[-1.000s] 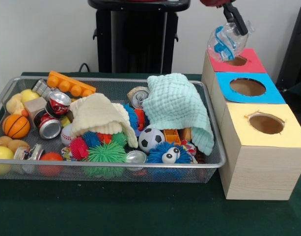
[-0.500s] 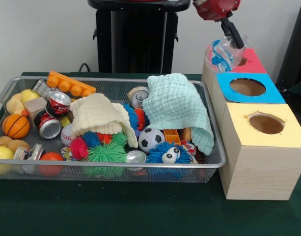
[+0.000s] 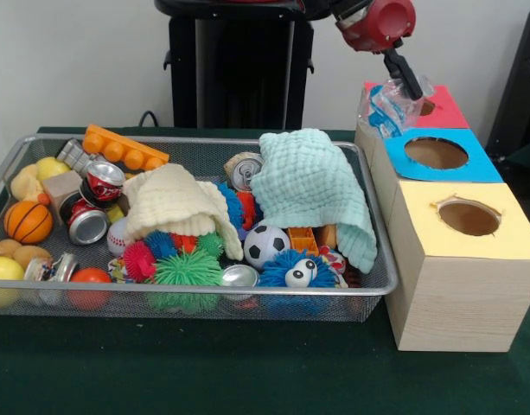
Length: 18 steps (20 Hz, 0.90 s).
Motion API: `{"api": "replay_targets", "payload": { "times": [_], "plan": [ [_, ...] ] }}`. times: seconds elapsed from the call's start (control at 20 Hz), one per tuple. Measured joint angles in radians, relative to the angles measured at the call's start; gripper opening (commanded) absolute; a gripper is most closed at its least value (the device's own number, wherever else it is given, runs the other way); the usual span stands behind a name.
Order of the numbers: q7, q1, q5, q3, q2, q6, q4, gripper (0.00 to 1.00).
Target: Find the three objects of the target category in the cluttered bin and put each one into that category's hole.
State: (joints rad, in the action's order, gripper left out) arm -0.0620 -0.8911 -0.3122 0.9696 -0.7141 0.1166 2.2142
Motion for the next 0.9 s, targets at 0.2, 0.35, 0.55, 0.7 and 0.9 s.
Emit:
{"api": "replay_targets", "payload": {
  "times": [0.2, 0.35, 0.55, 0.7, 0.9],
  "plan": [
    [0.0, 0.007, -0.013, -0.002, 0.008, -0.021, 0.0, 0.0],
    [-0.001, 0.016, -0.013, -0.002, 0.008, -0.046, 0.001, 0.0],
    [-0.001, 0.04, -0.013, -0.002, 0.009, -0.102, 0.004, 0.0],
    [-0.001, 0.053, -0.013, -0.002, 0.009, -0.127, 0.006, 0.0],
    [-0.001, 0.073, -0.013, -0.004, 0.01, -0.16, 0.013, 0.0]
  ]
}}
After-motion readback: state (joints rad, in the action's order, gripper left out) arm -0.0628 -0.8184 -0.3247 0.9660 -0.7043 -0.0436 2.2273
